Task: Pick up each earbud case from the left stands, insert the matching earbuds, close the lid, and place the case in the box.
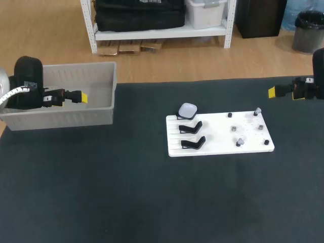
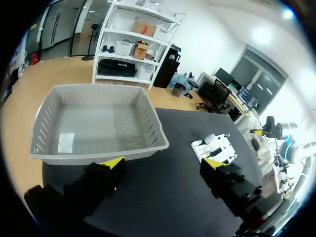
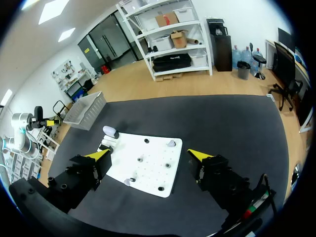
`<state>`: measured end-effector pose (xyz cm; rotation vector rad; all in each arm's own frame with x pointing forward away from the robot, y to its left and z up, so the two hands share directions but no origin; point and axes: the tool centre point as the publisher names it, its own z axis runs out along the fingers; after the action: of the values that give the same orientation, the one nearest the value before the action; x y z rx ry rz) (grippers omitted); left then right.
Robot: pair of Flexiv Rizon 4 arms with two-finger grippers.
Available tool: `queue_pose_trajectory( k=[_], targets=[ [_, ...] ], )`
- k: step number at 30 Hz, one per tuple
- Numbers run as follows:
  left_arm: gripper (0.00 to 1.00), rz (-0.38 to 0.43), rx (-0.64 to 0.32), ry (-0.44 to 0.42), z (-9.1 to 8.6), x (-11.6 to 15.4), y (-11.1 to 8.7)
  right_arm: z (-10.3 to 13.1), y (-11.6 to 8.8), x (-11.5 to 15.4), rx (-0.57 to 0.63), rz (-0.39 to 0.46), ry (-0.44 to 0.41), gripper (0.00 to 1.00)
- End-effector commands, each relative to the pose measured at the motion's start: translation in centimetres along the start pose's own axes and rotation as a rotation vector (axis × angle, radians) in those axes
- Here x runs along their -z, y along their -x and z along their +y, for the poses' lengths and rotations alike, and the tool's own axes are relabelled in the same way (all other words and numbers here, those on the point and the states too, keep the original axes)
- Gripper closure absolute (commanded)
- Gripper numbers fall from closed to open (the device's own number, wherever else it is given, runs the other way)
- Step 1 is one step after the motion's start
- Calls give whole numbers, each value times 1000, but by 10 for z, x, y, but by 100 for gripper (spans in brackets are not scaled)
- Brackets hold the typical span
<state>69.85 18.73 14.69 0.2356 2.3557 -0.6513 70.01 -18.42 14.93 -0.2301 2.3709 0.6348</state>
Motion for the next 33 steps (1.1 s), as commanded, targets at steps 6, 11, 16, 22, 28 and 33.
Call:
queue_pose_trajectory(
  k=[6, 11, 16, 22, 28, 33],
  targets=[
    [0, 12, 3, 13, -3, 0, 2, 0, 0, 0, 0, 1, 0, 0],
    [0, 12, 3, 13, -3, 0, 2, 0, 0, 0, 0, 1, 0, 0],
    [0, -72, -184, -99, -2, -3, 5, 0, 0, 0, 0, 1, 0, 0],
    [0, -237, -562, -389, -7, -5, 17, 0, 0, 0, 0, 1, 0, 0],
    [0, -187, -744, -481, -23, -3, 22, 0, 0, 0, 0, 1, 0, 0],
    [0, -187, -744, -481, -23, -3, 22, 0, 0, 0, 0, 1, 0, 0]
  ],
)
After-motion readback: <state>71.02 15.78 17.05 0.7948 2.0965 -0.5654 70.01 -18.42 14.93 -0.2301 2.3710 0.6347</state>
